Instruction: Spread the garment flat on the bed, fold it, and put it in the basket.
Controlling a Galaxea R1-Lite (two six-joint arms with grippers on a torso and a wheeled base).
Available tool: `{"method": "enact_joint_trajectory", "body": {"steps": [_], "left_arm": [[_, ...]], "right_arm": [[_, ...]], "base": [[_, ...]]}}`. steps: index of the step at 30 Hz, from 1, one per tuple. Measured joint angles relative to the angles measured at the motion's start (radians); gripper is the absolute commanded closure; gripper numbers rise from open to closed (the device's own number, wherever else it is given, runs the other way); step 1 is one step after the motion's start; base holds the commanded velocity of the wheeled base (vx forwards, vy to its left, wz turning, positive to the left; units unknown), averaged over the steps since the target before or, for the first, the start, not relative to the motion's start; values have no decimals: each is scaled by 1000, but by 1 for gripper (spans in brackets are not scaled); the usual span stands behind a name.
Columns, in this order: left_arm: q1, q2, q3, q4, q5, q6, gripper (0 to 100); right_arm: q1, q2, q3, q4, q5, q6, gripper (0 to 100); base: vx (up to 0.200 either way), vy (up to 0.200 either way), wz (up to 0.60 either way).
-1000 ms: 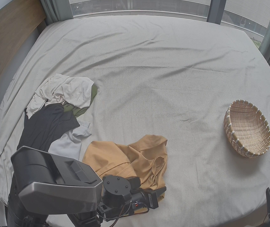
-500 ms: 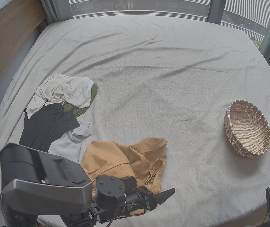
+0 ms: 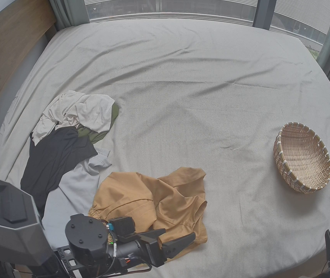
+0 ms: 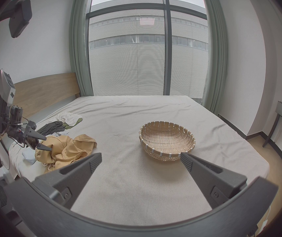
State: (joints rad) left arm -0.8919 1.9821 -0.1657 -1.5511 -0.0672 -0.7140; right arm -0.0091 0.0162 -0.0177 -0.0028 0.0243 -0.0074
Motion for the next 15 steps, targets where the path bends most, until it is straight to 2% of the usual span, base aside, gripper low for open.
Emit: {"method": "enact_joint_trajectory", "body": {"steps": [7,15], "left_arm": [[39,-110,85,0,65,-4,0],[169,-172,144,5,96,-29,0]], "right_arm": [[0,0,0,0,0,0,0],[0,0,0,0,0,0,0]], "base": [[0,0,0],[0,0,0]]}}
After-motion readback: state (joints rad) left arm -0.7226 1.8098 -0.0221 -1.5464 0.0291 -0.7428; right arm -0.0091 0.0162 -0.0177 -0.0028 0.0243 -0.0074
